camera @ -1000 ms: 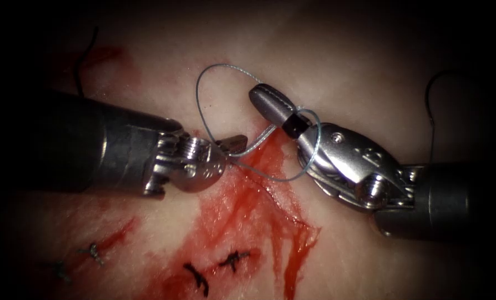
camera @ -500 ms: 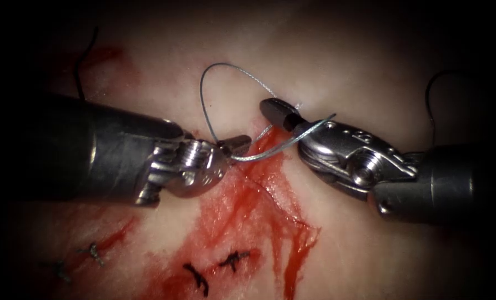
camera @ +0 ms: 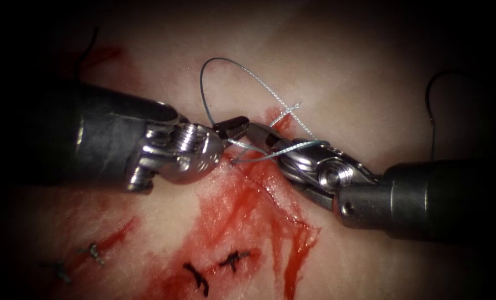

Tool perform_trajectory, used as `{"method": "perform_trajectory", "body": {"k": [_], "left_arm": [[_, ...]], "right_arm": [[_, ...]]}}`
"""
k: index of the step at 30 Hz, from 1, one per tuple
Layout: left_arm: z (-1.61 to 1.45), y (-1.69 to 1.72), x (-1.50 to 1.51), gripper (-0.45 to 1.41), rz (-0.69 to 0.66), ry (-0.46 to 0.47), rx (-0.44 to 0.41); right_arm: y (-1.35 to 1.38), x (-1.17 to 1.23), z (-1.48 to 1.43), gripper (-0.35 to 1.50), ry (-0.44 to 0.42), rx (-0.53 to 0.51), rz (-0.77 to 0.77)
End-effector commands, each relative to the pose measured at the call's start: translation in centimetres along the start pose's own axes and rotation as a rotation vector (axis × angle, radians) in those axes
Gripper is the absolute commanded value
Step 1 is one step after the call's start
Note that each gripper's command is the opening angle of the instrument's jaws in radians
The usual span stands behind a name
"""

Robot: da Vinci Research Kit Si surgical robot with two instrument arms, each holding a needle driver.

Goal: Wound Closure

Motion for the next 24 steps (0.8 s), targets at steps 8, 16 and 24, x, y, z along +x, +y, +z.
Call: {"method": "perform_trajectory", "body": {"k": [8,16,24], "left_arm": [[0.11,0.00,-0.07,-0.45,0.006,-0.029,0.017],[0.21,0.09,-0.04,-0.45,0.010,-0.054,0.028],[0.20,0.09,-0.04,-0.45,0.005,-0.057,0.028]], "right_arm": [[0.23,-0.02,0.17,0.16,-0.024,0.023,0.072],[0.21,-0.06,0.17,0.36,-0.037,0.029,0.127],[0.19,-0.04,0.10,0.34,-0.044,0.030,0.141]]}}
